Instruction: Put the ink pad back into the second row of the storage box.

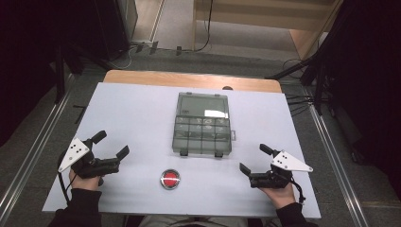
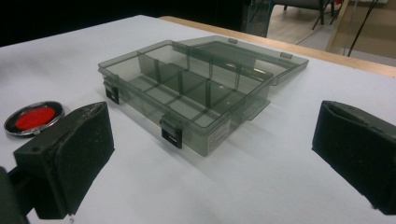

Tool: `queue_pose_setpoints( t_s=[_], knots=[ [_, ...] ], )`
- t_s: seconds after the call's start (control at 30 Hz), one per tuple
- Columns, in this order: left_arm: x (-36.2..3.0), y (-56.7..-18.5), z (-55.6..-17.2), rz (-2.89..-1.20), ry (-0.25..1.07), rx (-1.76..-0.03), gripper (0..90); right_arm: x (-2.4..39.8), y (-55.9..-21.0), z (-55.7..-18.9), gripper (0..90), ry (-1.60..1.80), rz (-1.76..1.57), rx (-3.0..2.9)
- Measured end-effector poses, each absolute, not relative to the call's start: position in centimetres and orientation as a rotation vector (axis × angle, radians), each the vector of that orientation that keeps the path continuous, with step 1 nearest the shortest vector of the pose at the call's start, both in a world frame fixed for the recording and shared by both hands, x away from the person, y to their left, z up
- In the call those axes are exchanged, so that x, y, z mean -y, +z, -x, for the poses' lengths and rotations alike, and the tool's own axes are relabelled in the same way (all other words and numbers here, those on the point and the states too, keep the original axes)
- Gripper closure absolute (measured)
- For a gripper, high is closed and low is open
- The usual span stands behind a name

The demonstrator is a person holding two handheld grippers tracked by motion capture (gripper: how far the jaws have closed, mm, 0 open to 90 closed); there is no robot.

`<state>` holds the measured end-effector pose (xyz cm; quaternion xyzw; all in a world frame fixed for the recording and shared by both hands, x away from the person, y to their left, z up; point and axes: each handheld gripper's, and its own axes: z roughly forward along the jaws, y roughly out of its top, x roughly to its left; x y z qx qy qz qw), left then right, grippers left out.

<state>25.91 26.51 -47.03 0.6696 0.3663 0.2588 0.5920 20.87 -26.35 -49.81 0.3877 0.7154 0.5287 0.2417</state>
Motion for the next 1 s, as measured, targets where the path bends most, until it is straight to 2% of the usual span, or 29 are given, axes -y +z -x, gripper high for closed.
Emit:
queue_pose_setpoints(
  t_s=[0.53, 1.0],
  knots=[
    [-26.4, -47.1, -25.9, -1.561, 0.595, -0.855, 0.0, 24.7, -50.2, -20.8, 0.0, 1.443, -1.024, -2.078],
    [-26.4, -47.1, -26.0, -1.568, 0.598, -0.856, 0.0, 21.5, -50.5, -20.4, 0.0, 1.412, -0.975, -2.282]
  ],
)
